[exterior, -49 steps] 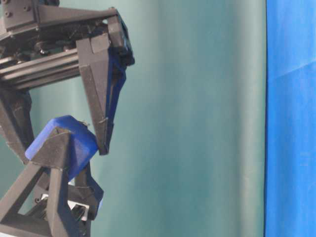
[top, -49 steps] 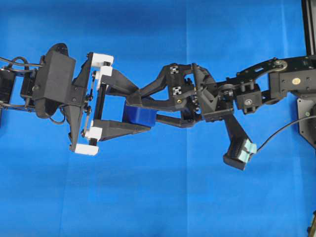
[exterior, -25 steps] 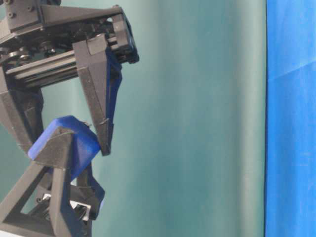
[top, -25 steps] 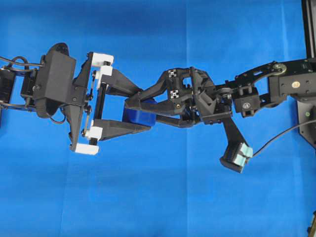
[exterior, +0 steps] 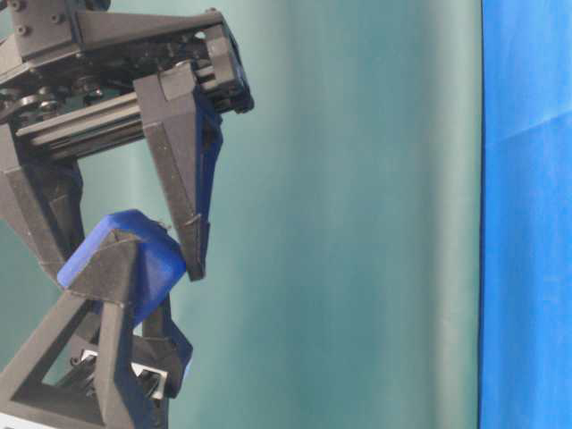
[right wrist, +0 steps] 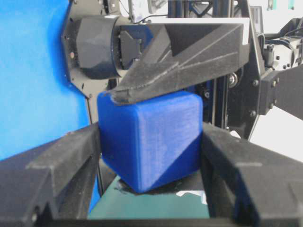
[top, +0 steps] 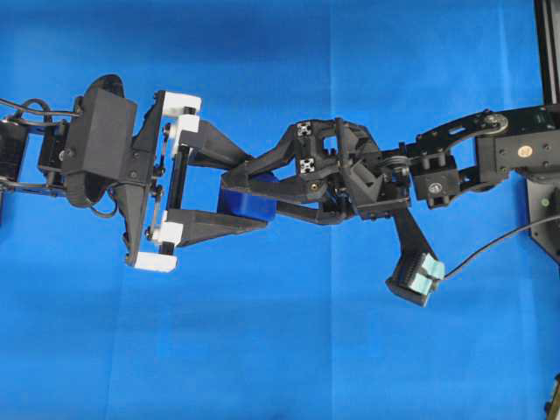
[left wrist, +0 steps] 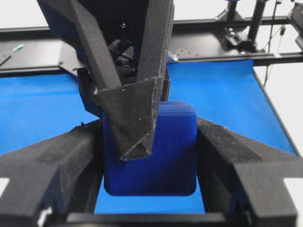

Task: Handover the blue block to the right arm after grasping it with the left arm, then place it in the designated position.
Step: 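Move the open right gripper down onto the cube held by left, then close the right gripper on the cube and open the left gripper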

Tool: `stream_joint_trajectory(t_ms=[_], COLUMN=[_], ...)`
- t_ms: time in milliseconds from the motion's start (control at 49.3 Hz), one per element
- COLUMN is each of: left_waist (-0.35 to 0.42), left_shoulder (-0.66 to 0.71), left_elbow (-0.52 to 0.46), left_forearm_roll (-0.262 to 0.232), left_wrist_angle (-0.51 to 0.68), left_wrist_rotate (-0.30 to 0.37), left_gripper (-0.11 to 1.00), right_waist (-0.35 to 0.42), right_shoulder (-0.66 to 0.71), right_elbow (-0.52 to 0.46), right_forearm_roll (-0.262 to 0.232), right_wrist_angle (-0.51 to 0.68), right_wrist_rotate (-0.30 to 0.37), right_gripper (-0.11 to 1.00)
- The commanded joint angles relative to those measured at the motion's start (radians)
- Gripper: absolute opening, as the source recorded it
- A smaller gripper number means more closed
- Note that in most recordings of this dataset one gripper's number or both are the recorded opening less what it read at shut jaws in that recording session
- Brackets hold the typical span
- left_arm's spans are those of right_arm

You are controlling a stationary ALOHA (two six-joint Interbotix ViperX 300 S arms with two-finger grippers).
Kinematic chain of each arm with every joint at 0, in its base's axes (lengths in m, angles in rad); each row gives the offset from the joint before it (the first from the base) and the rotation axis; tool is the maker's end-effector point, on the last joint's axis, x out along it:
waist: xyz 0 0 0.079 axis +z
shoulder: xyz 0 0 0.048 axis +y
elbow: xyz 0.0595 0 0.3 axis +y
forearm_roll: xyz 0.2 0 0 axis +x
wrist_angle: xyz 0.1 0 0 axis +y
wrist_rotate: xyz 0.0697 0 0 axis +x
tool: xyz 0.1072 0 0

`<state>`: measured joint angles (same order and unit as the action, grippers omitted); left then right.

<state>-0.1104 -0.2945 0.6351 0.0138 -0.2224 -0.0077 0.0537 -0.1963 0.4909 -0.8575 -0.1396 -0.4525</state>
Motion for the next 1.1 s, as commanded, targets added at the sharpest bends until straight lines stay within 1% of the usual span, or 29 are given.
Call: stream_joint_trajectory(t_ms=[0,385,406,487,527,568,608,730,1075], left_waist=[0.0,0.0,0.002,0.003,0.003,0.005,0.005,0.005,0.009], left_shoulder=[-0.017,-0.015,-0.015,-0.017,-0.017,-0.017,-0.018,-0.018,-0.018], left_elbow=[-0.014,-0.015,-0.015,-0.015,-0.015,-0.014,-0.014,-0.015,-0.017], left_forearm_roll=[0.0,-0.002,-0.002,-0.002,-0.002,-0.002,-0.002,-0.002,-0.002], left_wrist_angle=[-0.003,-0.009,-0.009,-0.009,-0.009,-0.009,-0.009,-0.009,-0.009], left_wrist_rotate=[-0.002,-0.005,-0.005,-0.003,-0.003,-0.003,-0.003,-0.003,-0.003], left_gripper=[0.49,0.5,0.52,0.75,0.84,0.9,0.93,0.91,0.91], right_waist=[0.0,0.003,0.003,0.005,0.005,0.005,0.006,0.008,0.015], right_shoulder=[-0.012,-0.012,-0.012,-0.012,-0.012,-0.012,-0.012,-0.012,-0.023], right_elbow=[-0.029,-0.028,-0.029,-0.028,-0.028,-0.028,-0.026,-0.028,-0.015], right_forearm_roll=[0.005,0.006,0.006,0.006,0.006,0.006,0.006,0.006,0.008], right_wrist_angle=[-0.003,-0.003,-0.003,-0.003,-0.003,-0.003,-0.002,0.009,0.026], right_wrist_rotate=[0.003,0.008,0.009,0.009,0.009,0.009,0.009,0.009,0.009], right_gripper=[0.52,0.52,0.52,0.52,0.52,0.52,0.52,0.52,0.52])
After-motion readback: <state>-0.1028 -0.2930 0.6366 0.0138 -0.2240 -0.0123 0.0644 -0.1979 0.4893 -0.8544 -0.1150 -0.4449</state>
